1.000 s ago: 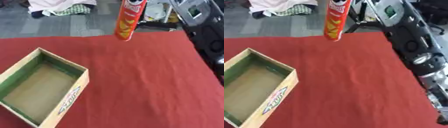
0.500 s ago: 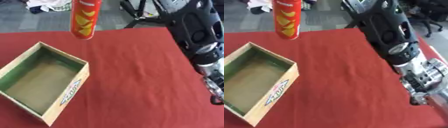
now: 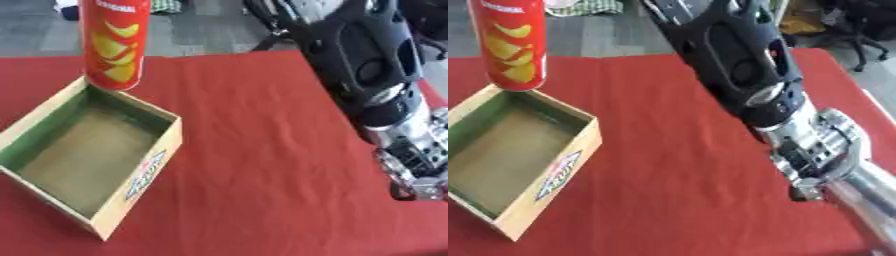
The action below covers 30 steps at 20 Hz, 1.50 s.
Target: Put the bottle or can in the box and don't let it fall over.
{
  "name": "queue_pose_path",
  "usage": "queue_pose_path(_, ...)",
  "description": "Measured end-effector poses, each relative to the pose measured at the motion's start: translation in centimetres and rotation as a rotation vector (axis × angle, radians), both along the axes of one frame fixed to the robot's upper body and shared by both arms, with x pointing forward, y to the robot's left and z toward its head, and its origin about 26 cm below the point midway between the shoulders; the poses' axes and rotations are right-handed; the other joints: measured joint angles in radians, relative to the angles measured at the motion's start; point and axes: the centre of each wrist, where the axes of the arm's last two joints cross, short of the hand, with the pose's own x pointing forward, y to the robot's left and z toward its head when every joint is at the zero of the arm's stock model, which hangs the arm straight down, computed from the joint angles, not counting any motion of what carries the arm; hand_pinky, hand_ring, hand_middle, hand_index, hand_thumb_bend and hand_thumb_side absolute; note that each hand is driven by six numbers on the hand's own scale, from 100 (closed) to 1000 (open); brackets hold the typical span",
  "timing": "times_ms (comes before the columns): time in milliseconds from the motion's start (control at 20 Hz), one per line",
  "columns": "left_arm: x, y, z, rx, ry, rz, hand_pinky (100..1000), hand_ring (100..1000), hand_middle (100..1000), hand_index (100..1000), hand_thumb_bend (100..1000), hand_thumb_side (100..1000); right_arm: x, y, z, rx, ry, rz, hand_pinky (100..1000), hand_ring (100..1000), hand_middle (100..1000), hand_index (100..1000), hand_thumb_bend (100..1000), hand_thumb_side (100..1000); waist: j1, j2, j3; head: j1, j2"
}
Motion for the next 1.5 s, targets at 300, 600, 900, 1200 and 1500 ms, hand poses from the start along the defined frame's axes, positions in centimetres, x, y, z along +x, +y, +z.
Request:
queue_pose_path(300,0.0,0.1,0.3,-0.013,-0.025,0.023,843,841,822,690,594,418,0.0,2.4,-1.3,-0.039,-0.011,0.022,100,358,235,244,100,100,-0.005,-0.001,0.013,-0.014,0.000)
queue_pose_path(600,0.0,0.2,0.4,-0.026,-0.044,0.042,843,841,822,691,594,418,1.0,3.6,-3.8,-0.085,-0.005,0.005,100,373,255,263,100,100,-0.005,0.002,0.024,-0.020,-0.007)
queue_pose_path(900,0.1,0.2,0.5,-0.028,-0.050,0.043,843,841,821,690,594,420,1.6,4.6,-5.5,-0.111,-0.007,0.004,111,468,379,397,100,100,-0.005,0.010,0.032,-0.028,-0.015)
queue_pose_path(1200,0.1,0.2,0.5,-0.031,-0.049,0.041,843,841,821,690,593,420,2.3,5.1,-7.2,-0.188,0.016,0.011,592,789,740,733,477,237,-0.006,0.015,0.038,-0.032,-0.020)
queue_pose_path(1500,0.1,0.2,0.5,-0.031,-0.049,0.041,843,841,821,690,594,420,2.6,5.3,-7.7,-0.272,0.011,0.008,740,866,813,850,564,388,-0.011,0.016,0.038,-0.032,-0.024)
